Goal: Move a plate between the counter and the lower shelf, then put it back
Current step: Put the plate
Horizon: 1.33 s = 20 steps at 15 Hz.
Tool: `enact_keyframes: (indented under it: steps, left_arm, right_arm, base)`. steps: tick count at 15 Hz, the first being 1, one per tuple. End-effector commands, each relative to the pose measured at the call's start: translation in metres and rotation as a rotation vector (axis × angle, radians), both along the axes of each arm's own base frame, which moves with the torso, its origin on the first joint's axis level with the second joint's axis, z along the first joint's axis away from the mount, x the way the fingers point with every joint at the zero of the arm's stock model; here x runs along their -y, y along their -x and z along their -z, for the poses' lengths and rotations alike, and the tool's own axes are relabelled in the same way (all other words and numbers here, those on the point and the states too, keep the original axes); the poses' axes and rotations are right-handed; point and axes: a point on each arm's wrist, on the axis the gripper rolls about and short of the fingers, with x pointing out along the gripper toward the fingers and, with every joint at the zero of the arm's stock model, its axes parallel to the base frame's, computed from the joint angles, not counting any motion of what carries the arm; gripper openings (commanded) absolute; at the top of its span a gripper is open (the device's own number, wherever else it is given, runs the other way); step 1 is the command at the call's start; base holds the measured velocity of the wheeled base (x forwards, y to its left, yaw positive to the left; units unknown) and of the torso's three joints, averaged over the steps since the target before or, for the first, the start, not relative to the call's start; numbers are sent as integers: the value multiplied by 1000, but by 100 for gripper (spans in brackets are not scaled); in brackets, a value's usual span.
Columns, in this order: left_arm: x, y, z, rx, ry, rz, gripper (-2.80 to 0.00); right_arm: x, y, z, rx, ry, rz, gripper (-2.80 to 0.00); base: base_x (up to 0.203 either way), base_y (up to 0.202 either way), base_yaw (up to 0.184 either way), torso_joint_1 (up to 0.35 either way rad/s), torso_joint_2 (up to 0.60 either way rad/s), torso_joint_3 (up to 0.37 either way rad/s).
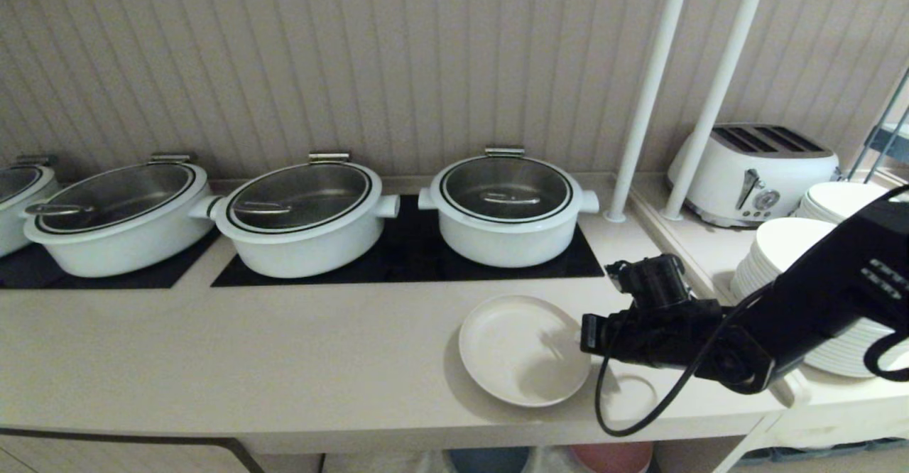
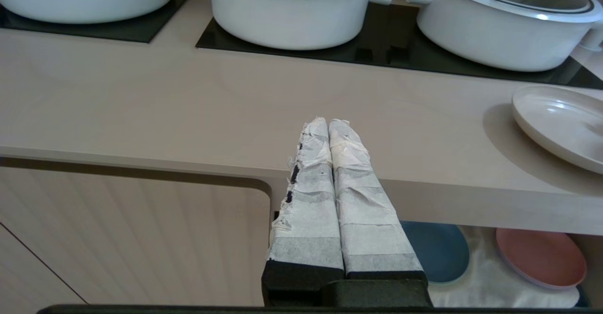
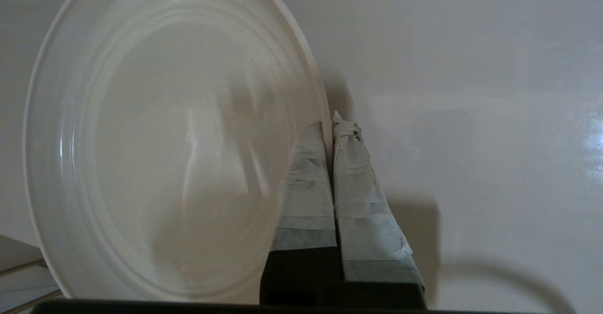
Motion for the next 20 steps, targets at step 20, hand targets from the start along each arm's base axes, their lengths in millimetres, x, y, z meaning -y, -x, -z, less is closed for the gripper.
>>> enact_keyframes:
  steps: [20]
  left_arm:
    - [0, 0, 0, 0, 1, -1, -280]
  right_arm:
    - [-1, -1, 7, -16, 5, 0, -280]
  base:
    - [0, 0, 0, 0, 0, 0]
